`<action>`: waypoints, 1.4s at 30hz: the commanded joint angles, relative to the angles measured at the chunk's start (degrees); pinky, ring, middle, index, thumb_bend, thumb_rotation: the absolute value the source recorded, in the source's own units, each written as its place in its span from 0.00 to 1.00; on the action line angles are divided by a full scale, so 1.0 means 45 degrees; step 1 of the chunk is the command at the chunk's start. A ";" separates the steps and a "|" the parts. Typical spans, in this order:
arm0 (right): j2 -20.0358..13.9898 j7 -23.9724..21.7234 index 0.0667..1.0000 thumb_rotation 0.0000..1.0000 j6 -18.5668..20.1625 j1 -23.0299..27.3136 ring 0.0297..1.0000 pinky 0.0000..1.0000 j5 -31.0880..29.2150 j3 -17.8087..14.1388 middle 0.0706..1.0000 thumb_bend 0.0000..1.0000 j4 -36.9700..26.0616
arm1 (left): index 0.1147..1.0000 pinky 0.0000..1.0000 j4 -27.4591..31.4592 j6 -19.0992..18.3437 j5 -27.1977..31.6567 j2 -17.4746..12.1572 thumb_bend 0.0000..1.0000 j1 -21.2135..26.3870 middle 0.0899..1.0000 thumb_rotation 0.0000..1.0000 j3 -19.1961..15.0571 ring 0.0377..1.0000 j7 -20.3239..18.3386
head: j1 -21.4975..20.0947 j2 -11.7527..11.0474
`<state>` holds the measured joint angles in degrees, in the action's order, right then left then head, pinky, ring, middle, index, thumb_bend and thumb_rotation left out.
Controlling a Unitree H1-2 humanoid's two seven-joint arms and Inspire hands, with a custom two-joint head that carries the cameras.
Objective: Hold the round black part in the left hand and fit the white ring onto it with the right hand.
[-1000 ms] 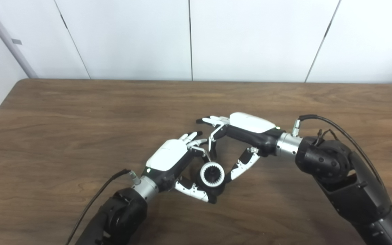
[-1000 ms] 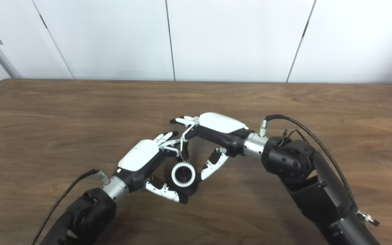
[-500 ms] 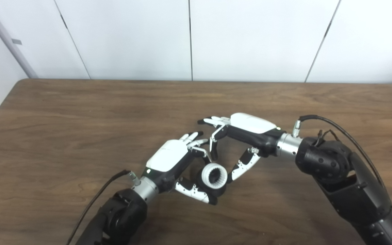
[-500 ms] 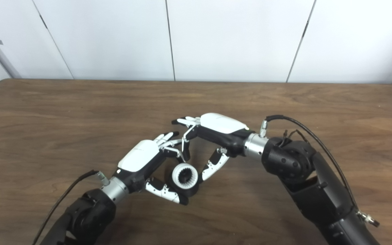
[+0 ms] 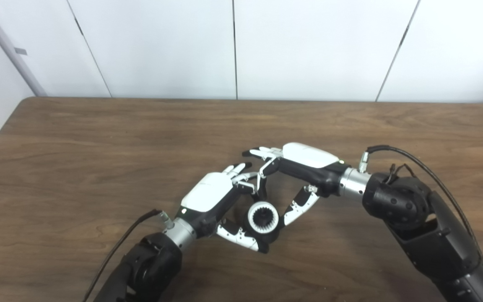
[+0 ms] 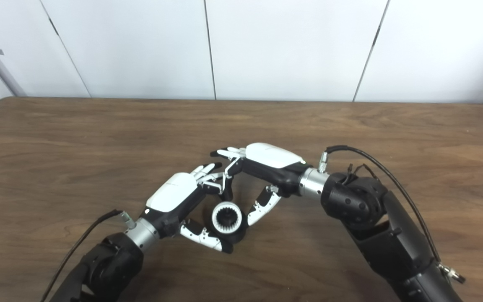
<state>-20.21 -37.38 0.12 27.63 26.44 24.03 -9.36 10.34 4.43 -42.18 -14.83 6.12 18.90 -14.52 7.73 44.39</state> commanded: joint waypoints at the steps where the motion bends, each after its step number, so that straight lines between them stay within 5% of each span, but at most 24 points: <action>1: 0.0101 0.0223 0.44 0.13 -0.0139 0.0468 1.00 1.00 -0.0142 -0.0145 0.98 0.52 -0.0269 | 0.41 1.00 0.0355 0.0199 0.0126 0.0119 0.52 0.0289 0.88 0.05 0.0008 1.00 0.0241 | 0.0019 -0.0002; 11: 0.0021 0.0404 0.44 0.13 -0.0616 0.0608 1.00 1.00 -0.0151 -0.0201 0.97 0.52 0.0051 | 0.41 1.00 0.0333 0.0083 0.0079 0.0128 0.52 0.0302 0.88 0.05 0.0019 1.00 0.0156 | 0.0028 -0.0069; 39: -0.0157 -0.0252 0.45 0.14 0.0010 0.1062 1.00 1.00 -0.0177 -0.0165 1.00 0.52 -0.0165 | 0.41 1.00 0.0137 0.0292 0.0137 0.0087 0.52 0.0296 0.88 0.05 0.0060 1.00 0.0296 | 0.0020 -0.0182; 41: -0.0202 -0.0424 0.55 0.14 -0.0019 0.1132 1.00 1.00 -0.0226 -0.0117 1.00 0.90 -0.0133 | 0.41 1.00 0.0112 0.0313 0.0122 0.0088 0.52 0.0301 0.88 0.05 0.0065 1.00 0.0320 | 0.0020 -0.0182; 42: -0.0218 -0.0482 0.57 0.15 -0.0033 0.1156 1.00 1.00 -0.0245 -0.0099 1.00 0.95 -0.0112 | 0.41 1.00 0.0101 0.0309 0.0114 0.0089 0.52 0.0305 0.88 0.05 0.0068 1.00 0.0322 | 0.0018 -0.0203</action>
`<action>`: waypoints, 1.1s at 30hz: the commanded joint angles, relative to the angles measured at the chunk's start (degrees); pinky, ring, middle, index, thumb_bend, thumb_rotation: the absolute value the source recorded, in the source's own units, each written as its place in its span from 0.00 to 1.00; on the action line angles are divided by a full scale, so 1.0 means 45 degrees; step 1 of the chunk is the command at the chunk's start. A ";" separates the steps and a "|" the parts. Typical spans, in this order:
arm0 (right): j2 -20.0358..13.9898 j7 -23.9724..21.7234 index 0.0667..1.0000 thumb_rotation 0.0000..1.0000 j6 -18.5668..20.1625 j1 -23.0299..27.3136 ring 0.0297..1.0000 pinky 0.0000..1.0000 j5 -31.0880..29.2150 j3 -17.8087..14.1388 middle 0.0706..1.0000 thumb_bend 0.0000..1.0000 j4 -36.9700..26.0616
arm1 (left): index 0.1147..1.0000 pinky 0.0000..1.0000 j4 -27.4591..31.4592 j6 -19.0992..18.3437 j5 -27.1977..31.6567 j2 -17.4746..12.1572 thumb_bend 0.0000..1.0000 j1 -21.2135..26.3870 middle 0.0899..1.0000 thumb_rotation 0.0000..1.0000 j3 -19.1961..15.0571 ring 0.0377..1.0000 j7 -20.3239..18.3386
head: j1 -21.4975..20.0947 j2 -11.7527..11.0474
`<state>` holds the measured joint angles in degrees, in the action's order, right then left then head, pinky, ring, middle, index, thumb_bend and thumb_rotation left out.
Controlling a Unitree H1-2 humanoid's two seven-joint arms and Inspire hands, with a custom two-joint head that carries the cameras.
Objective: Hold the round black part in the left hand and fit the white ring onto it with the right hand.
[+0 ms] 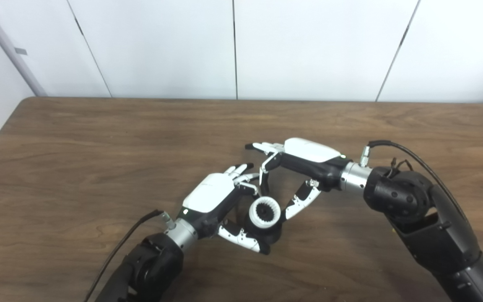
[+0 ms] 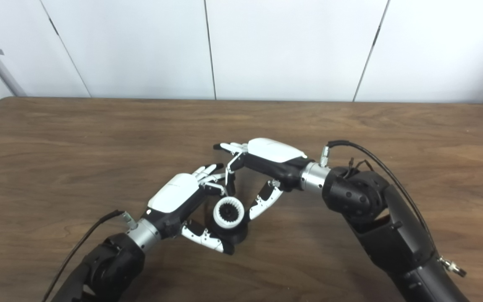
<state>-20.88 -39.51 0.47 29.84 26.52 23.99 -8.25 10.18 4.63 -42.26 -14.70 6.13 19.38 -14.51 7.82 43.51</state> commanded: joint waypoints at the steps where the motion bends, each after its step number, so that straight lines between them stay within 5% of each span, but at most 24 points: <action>1: -0.0077 -0.0050 0.58 0.16 -0.0120 0.0678 1.00 1.00 -0.0272 -0.0083 1.00 0.98 -0.0348 | 0.41 1.00 0.0131 0.0259 0.0128 0.0063 0.52 0.0304 0.88 0.05 -0.0036 1.00 0.0318 | -0.0001 -0.0007; 23: -0.0798 -0.1091 0.69 0.17 0.0948 0.1151 1.00 1.00 -0.0589 -0.0416 1.00 1.00 -0.0760 | 0.41 1.00 0.0071 0.0107 0.0116 0.0084 0.52 0.0333 0.88 0.05 -0.0022 1.00 0.0196 | -0.0049 -0.0208; 28: -0.1314 -0.0734 0.70 0.22 0.1269 0.0754 1.00 1.00 -0.1300 -0.1449 1.00 1.00 -0.0948 | 0.41 1.00 -0.0036 0.0045 0.0090 0.0079 0.52 0.0357 0.88 0.05 -0.0064 1.00 0.0211 | -0.0089 -0.0381; 33: -0.1807 0.0282 0.70 0.27 0.1420 -0.0286 1.00 0.99 -0.2067 -0.3205 1.00 1.00 -0.1310 | 0.41 1.00 -0.0363 0.0214 0.0089 0.0008 0.52 0.0360 0.88 0.05 -0.0179 1.00 0.0449 | -0.0253 -0.0672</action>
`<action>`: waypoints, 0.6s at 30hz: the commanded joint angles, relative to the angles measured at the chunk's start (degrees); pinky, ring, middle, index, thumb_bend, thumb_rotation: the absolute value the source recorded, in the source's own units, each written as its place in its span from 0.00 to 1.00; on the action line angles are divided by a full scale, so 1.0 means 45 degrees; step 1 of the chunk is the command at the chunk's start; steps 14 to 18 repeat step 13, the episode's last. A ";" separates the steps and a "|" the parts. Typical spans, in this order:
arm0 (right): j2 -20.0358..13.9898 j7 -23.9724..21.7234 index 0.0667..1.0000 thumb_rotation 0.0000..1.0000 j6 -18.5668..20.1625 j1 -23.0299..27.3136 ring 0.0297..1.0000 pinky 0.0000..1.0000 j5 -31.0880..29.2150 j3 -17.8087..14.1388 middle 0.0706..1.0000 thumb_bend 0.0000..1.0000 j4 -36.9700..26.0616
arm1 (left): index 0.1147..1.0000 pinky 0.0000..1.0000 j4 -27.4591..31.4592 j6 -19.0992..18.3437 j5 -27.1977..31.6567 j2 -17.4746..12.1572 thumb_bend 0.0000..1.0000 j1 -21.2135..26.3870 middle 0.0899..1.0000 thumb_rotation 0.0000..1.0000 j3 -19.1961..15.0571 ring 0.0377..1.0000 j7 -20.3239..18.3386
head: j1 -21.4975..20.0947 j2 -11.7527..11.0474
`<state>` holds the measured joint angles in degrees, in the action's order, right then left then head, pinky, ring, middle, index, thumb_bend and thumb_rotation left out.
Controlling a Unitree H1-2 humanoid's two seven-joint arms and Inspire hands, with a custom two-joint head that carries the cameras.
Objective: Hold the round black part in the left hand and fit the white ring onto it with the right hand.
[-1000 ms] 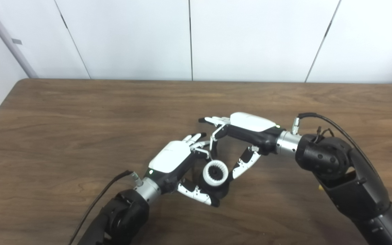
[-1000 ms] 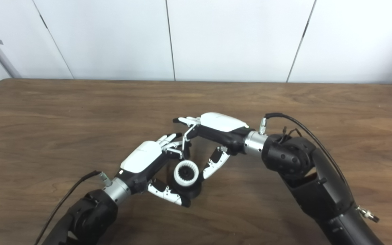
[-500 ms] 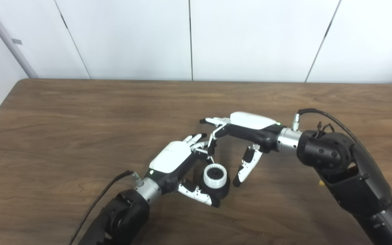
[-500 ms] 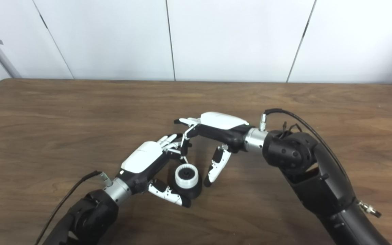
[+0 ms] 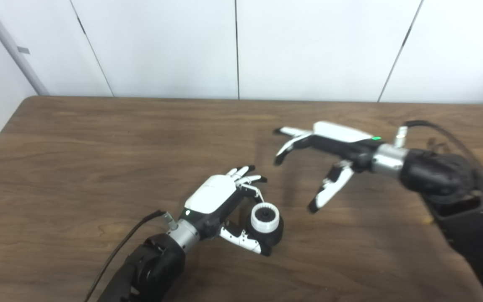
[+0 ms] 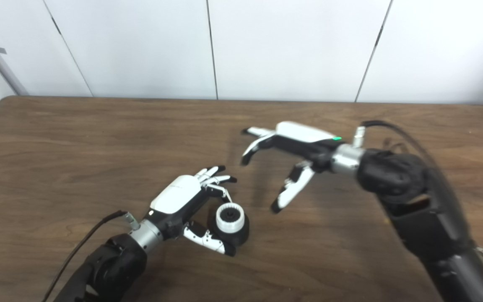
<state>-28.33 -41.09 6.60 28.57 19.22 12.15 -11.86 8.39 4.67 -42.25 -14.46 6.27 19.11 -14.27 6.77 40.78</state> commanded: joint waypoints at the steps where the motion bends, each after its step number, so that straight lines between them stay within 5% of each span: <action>1: -0.0150 0.0860 0.72 0.29 0.0113 -0.0213 1.00 0.97 -0.0599 -0.0871 1.00 1.00 -0.0583 | 0.41 1.00 -0.0043 0.0259 0.0076 -0.0069 0.52 0.0337 0.87 0.05 -0.0134 1.00 0.0451 | -0.0041 -0.0113; 9: 0.0420 0.3185 0.84 0.50 0.0720 -0.3030 1.00 0.99 -0.3318 -0.4435 1.00 0.88 -0.1211 | 0.41 1.00 -0.0868 0.0964 0.0209 -0.0250 0.52 0.0367 0.87 0.05 -0.0320 1.00 0.1173 | -0.0277 -0.0620; 13: 0.0595 0.3805 0.88 0.63 0.0873 -0.4408 1.00 1.00 -0.4449 -0.5471 1.00 0.81 -0.1362 | 0.41 1.00 -0.1048 0.1049 0.0244 -0.0330 0.52 0.0389 0.86 0.05 -0.0330 1.00 0.1337 | -0.0316 -0.0759; 18: 0.0595 0.3805 0.88 0.63 0.0873 -0.4408 1.00 1.00 -0.4449 -0.5471 1.00 0.81 -0.1362 | 0.41 1.00 -0.1048 0.1049 0.0244 -0.0330 0.52 0.0389 0.86 0.05 -0.0330 1.00 0.1337 | -0.0316 -0.0759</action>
